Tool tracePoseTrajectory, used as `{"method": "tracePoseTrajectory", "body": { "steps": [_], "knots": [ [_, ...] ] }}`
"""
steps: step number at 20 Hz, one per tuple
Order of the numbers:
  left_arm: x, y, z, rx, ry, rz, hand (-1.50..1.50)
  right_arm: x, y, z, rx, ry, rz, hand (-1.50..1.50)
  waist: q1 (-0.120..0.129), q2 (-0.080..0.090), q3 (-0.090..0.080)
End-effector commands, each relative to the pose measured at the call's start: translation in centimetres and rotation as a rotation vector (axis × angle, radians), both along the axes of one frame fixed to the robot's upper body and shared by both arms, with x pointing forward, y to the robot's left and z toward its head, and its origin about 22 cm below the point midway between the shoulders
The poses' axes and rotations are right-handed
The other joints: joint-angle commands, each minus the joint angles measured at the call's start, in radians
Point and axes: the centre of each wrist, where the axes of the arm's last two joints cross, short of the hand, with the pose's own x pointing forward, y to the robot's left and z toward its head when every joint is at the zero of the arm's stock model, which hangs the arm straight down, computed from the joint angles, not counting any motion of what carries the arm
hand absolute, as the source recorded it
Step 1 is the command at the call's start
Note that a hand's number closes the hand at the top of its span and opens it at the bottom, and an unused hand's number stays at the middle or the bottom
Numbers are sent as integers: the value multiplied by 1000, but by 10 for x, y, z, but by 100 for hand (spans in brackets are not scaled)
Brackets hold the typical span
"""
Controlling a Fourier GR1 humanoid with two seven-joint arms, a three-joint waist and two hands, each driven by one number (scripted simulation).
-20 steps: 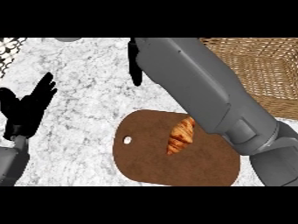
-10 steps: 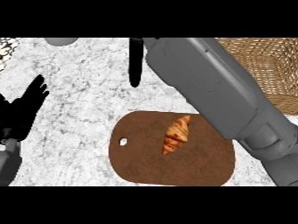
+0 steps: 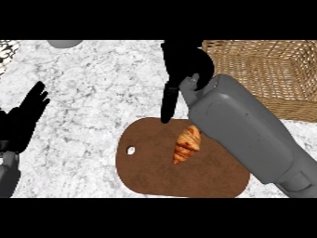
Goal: Pick the croissant from the cutting board and place it in the basket
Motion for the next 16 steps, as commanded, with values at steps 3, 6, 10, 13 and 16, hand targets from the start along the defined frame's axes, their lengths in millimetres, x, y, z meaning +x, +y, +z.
{"method": "tracePoseTrajectory", "body": {
  "steps": [3, 6, 10, 13, 16],
  "knots": [
    [7, 0, -7, 2, -6, -8, 0, -34, -10, -50, -45, -36, -127, -150, 12, 11, -1],
    [6, -9, 2, -7, 4, -21, 0, -42, -21, -94, 14, -55, -162, -150, 23, 12, 0],
    [18, -9, 14, -13, -18, -12, 0, -33, -39, -123, 50, -71, -191, -150, 29, 15, 0],
    [3, -13, -9, 3, 4, -33, 0, -24, -32, -121, -7, -27, -205, -150, 34, 15, -1],
    [7, -14, -12, -11, 3, -24, 0, -36, -36, -136, -49, 63, -201, -150, 31, 14, -1]
  ]
}}
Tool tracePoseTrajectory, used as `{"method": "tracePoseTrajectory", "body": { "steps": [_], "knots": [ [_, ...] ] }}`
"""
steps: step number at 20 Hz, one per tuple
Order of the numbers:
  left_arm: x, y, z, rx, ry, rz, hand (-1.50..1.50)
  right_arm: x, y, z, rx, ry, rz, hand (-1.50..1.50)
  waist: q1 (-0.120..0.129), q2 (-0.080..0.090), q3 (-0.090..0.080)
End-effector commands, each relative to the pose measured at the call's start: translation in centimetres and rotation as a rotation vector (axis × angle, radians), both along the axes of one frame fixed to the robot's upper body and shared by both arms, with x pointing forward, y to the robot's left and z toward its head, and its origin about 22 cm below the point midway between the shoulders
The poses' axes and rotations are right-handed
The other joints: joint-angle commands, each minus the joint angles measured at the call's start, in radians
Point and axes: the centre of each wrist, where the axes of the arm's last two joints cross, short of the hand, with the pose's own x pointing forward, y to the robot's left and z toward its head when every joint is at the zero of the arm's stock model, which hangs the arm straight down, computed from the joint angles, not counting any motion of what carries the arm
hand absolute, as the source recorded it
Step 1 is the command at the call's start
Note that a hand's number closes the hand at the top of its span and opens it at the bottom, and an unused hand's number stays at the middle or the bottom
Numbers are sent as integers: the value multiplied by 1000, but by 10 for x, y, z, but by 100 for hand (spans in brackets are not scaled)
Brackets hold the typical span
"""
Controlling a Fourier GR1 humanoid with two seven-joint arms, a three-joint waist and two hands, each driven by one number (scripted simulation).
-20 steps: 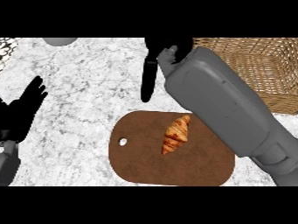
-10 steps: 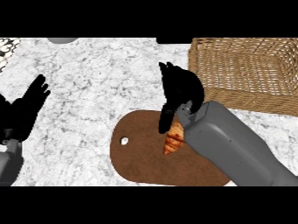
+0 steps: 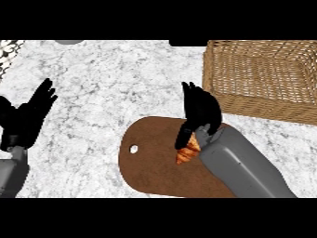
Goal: Pick the croissant from the cutting board and place it in the basket
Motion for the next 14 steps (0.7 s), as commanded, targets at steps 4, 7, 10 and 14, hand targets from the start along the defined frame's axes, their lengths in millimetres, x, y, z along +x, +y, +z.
{"method": "tracePoseTrajectory", "body": {
  "steps": [4, 7, 10, 14],
  "knots": [
    [11, -5, 10, 2, -2, -6, 0, -8, 6, -30, -66, 112, -58, -150, 0, 0, 0],
    [-7, -11, 3, 3, -4, -12, 0, 4, -8, -29, -89, 141, -47, -150, 6, 0, 0],
    [1, 13, 17, -1, -4, -7, 0, -18, -10, -30, -77, 121, -42, -150, 1, -1, 0],
    [-5, -1, 10, 9, -2, -8, 0, -23, -13, -36, -38, 101, -36, -150, 4, 0, 0]
  ]
}}
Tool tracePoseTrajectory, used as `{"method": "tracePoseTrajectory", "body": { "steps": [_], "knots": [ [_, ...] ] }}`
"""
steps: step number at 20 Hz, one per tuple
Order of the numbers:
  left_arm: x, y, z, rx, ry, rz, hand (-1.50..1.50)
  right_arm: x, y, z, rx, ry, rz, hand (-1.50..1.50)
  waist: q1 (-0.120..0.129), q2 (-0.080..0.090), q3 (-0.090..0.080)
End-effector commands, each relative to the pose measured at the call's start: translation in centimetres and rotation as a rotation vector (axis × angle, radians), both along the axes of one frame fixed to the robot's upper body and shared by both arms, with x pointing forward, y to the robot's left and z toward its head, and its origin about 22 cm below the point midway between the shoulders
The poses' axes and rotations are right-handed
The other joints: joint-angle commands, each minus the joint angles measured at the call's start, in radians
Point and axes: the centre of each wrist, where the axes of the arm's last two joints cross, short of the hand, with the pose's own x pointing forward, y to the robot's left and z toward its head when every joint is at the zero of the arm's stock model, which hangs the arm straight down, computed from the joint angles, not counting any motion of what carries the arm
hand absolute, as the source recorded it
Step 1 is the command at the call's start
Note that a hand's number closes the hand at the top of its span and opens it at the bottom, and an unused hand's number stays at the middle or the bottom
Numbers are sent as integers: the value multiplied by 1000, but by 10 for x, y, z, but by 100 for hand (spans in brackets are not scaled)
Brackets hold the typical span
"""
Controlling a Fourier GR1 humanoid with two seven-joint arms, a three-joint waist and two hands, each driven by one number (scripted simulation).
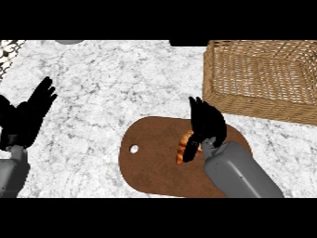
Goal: Pick the croissant from the cutting board and place it in the basket
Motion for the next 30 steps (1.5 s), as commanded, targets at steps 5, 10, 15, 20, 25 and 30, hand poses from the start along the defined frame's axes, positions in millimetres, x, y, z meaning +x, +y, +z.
{"method": "tracePoseTrajectory", "body": {
  "steps": [5, 10, 15, 20, 25, 30],
  "knots": [
    [-9, 5, 4, 12, 1, 6, 0, -16, 6, -3, 46, 56, 27, -150, 2, 0, 0],
    [-10, 4, -6, -6, -7, -5, 0, -23, 16, 15, 41, 54, 46, -150, 2, -1, 0],
    [-7, 4, 5, 10, 16, 4, 0, -7, -16, -15, -38, 55, 30, -150, 3, 0, 0],
    [-5, 16, -8, -14, -2, -1, 0, -24, 7, -18, -83, 61, 32, -150, 0, 0, 0],
    [8, -2, -1, 3, -3, -7, 0, -15, 6, -45, -167, 155, 139, 150, 3, 2, 0],
    [-2, 0, 10, 7, 8, 12, 0, -16, 9, -60, -171, 123, 139, 150, 5, 0, 0]
  ]
}}
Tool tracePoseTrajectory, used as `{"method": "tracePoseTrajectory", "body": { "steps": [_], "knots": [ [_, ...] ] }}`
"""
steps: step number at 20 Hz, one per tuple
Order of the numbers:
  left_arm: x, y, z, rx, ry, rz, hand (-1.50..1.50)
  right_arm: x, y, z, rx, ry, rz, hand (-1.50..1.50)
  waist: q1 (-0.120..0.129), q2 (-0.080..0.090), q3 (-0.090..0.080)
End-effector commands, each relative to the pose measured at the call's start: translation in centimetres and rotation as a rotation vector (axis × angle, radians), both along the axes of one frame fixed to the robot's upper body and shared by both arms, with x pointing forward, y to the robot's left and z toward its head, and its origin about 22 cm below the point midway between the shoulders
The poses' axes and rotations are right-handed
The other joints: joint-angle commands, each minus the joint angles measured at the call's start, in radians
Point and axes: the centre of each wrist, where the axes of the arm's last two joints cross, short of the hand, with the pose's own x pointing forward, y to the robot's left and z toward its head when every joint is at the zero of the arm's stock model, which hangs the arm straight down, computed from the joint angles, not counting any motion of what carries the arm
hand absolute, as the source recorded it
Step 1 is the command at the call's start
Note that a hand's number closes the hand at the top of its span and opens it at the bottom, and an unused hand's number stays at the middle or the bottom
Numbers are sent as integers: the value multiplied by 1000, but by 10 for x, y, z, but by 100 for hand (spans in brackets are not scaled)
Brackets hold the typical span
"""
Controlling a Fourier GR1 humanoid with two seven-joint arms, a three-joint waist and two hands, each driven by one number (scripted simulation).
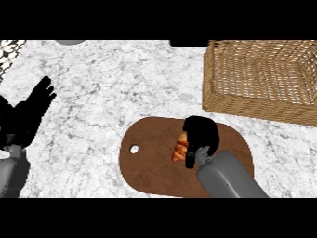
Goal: Pick the croissant from the cutting board and place it in the basket
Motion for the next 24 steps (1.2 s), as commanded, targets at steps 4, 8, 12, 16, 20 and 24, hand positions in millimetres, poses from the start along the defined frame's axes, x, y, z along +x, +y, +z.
{"method": "tracePoseTrajectory", "body": {
  "steps": [4, 8, 12, 16, 20, 24],
  "knots": [
    [-13, 15, -3, 2, -11, 3, 0, -21, 2, -27, -10, 69, 52, 150, 0, 8, 5],
    [-9, 7, -4, -6, 13, -13, 0, -58, 21, -36, 126, -15, 150, 150, 5, 7, 6],
    [3, 1, 9, -2, 12, -3, 0, -110, 49, -9, 376, -163, 394, 150, -7, 0, 8],
    [4, -3, -12, 4, -3, -2, 0, -152, 63, -21, 409, -181, 418, 150, -8, 8, 5],
    [-3, -4, -12, -18, 5, 24, 0, -163, 42, -3, 684, -256, 335, 150, -13, 6, 6],
    [-6, 8, -12, -2, 10, 4, 0, -174, 48, 43, 938, -446, 353, 150, -10, 6, 6]
  ]
}}
